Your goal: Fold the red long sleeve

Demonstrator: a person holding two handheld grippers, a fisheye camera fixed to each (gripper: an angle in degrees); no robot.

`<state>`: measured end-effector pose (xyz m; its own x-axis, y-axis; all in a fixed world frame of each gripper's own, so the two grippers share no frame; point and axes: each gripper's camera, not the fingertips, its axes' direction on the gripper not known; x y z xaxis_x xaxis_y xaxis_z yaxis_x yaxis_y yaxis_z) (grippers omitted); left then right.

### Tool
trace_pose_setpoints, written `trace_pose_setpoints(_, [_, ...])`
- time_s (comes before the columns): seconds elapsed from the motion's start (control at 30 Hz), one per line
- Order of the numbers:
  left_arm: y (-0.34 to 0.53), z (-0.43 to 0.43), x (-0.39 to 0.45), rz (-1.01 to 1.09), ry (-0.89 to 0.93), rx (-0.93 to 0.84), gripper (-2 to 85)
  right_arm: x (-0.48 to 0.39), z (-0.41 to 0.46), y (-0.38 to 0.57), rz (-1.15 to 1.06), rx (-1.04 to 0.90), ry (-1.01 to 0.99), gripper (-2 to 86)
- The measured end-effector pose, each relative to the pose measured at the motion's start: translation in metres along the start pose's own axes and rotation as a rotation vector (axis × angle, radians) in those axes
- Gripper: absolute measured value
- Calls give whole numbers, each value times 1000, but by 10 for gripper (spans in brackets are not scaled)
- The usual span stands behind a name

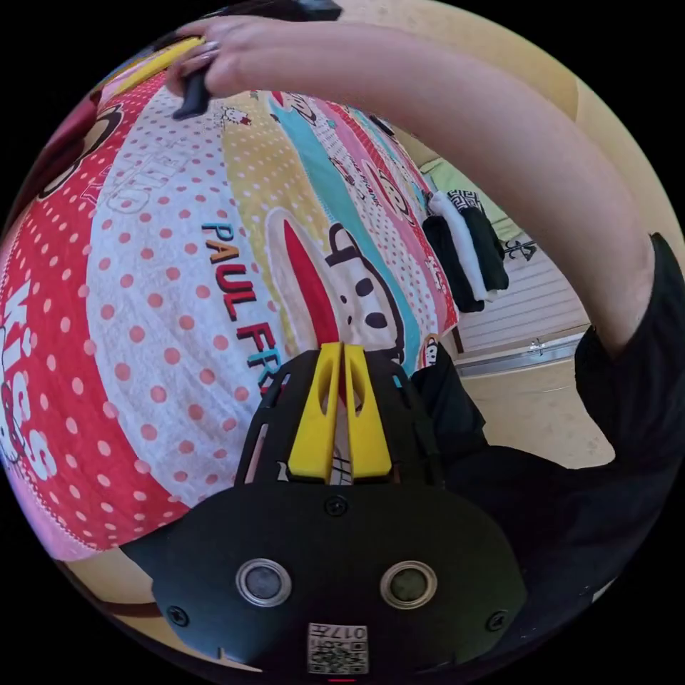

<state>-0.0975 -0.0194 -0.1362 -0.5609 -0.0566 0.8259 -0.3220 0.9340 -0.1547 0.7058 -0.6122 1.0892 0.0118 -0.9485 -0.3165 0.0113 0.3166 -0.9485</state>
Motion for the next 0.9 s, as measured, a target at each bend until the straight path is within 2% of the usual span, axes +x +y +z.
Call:
trace_pose_setpoints(0.13, [-7,-10,8,34,-27,-21,-10,24,8,21,94,72,-229,45])
trace_pose_setpoints(0.27, [-11,-20,9,30,-5,-25,-10,77,-69,71,295,347,-588,33])
trace_pose_setpoints(0.3, [-12,-22,11,35,-11,-25,-10,82,-98,79,297,363,-630,31])
trace_pose_setpoints(0.43, [-19,-25,18,54,4,-41,-10,60,-220,91,133,418,-482,28])
trace_pose_setpoints(0.6, [-26,-29,19,50,62,-56,-10,33,-414,120,61,651,-374,25])
trace_pose_setpoints(0.67, [-28,-31,20,53,76,-58,-10,19,-463,131,19,721,-388,24])
trace_pose_setpoints(0.77, [-29,-35,21,41,89,-52,-10,-12,-512,152,-161,774,-444,23])
trace_pose_setpoints(0.83, [-29,-41,16,19,149,-19,-10,-27,-519,165,-261,713,-475,22])
trace_pose_setpoints(0.9, [-26,-50,9,-8,192,47,-10,-38,-498,184,-338,502,-437,22])
